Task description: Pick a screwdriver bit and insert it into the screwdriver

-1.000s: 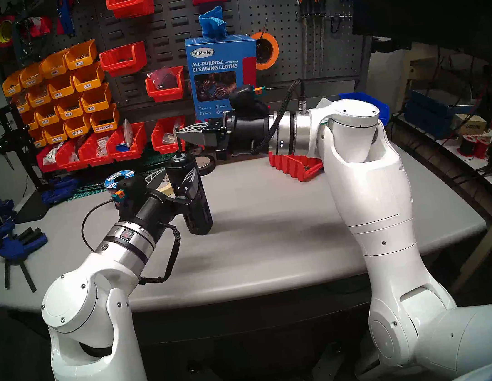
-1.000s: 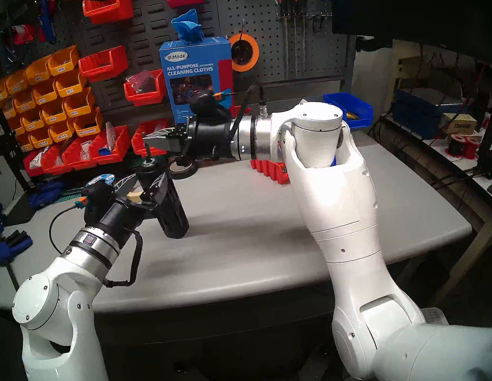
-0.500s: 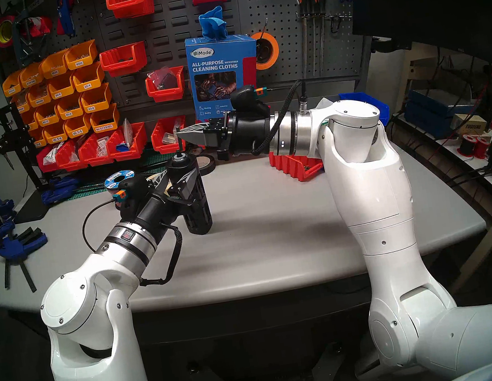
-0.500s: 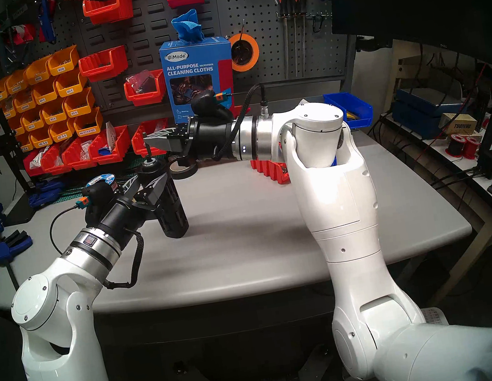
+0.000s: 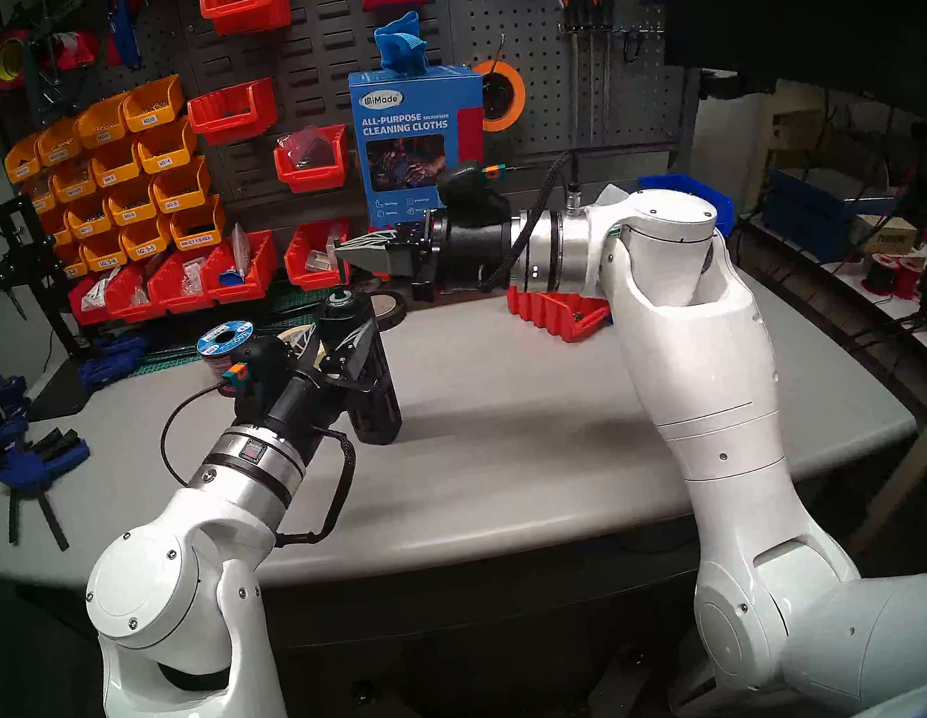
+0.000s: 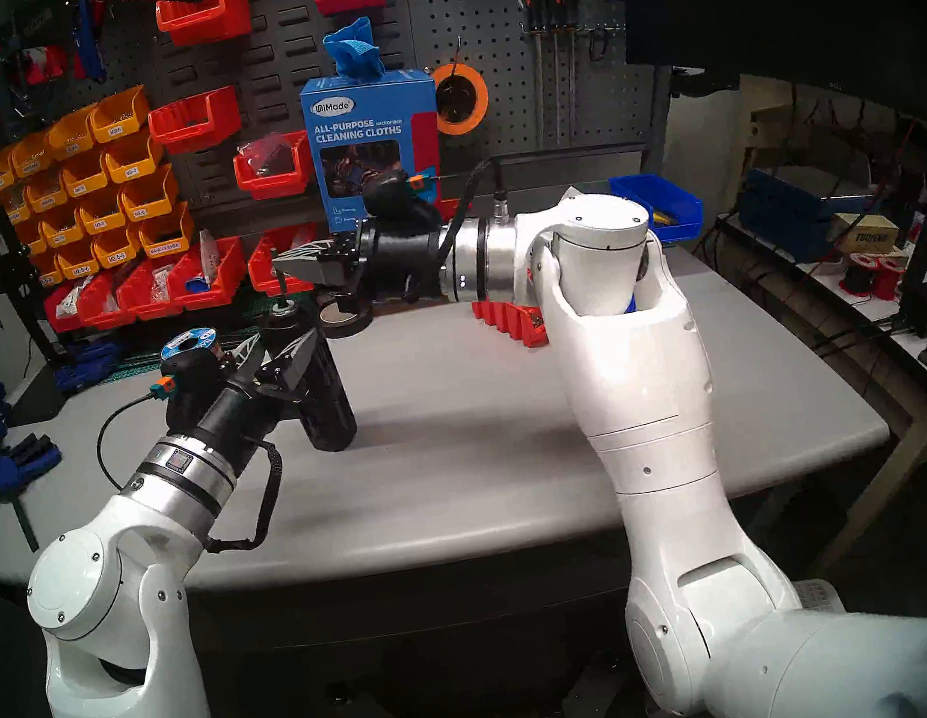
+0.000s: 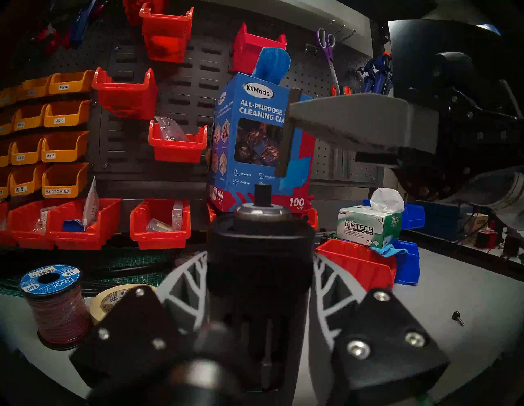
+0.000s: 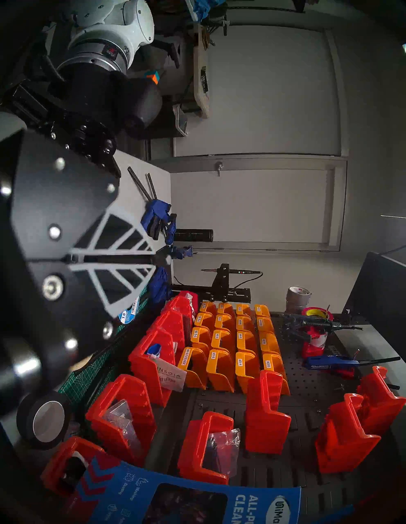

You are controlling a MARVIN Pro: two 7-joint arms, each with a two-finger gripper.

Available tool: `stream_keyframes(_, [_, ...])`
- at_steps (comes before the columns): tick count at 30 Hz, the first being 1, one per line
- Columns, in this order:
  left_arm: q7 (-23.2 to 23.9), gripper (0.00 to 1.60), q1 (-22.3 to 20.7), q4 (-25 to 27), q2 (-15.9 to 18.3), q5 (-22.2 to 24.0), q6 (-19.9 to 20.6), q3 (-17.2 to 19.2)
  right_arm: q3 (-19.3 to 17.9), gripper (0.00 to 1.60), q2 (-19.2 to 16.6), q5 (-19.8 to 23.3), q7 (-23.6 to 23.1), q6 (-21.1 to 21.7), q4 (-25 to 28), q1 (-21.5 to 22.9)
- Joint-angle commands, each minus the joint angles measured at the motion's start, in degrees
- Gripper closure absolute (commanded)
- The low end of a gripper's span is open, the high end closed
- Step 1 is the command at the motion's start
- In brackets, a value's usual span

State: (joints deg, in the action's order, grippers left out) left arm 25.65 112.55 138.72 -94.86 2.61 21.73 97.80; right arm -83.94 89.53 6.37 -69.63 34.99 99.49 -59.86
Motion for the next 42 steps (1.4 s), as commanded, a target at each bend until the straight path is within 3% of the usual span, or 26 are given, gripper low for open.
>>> stream_keyframes(1, [-3.57,1.6,1.4,1.28,0.13,-2.84,-2.06,-2.56,-0.19,1.6,0.53,0.17,0.16,-0.13,1.27,1.47])
stream_keyframes(14, [-8.08,1.6,3.97,1.28,1.44,-6.51,-5.78,-7.3,0.06,1.6,0.75,0.03,-0.17,-0.06,0.52,2.18])
stream_keyframes(24, [-11.3,1.6,4.55,1.28,2.12,-7.65,-5.7,-8.66,0.01,1.6,0.66,0.07,-0.28,-0.12,0.26,1.78])
stream_keyframes(31, [-8.53,1.6,2.6,1.28,3.11,-5.03,-2.58,-5.9,-0.47,1.6,0.45,0.23,-0.42,-0.1,0.55,1.91])
stream_keyframes(34, [-5.17,1.6,1.27,1.28,4.94,-2.1,-0.77,-3.14,-0.66,1.6,0.42,0.27,-0.51,-0.17,0.68,1.91])
stream_keyframes(42, [0.0,1.6,0.4,1.28,7.3,1.95,1.72,0.02,-0.62,1.6,0.61,0.49,-0.9,-0.21,0.5,2.15])
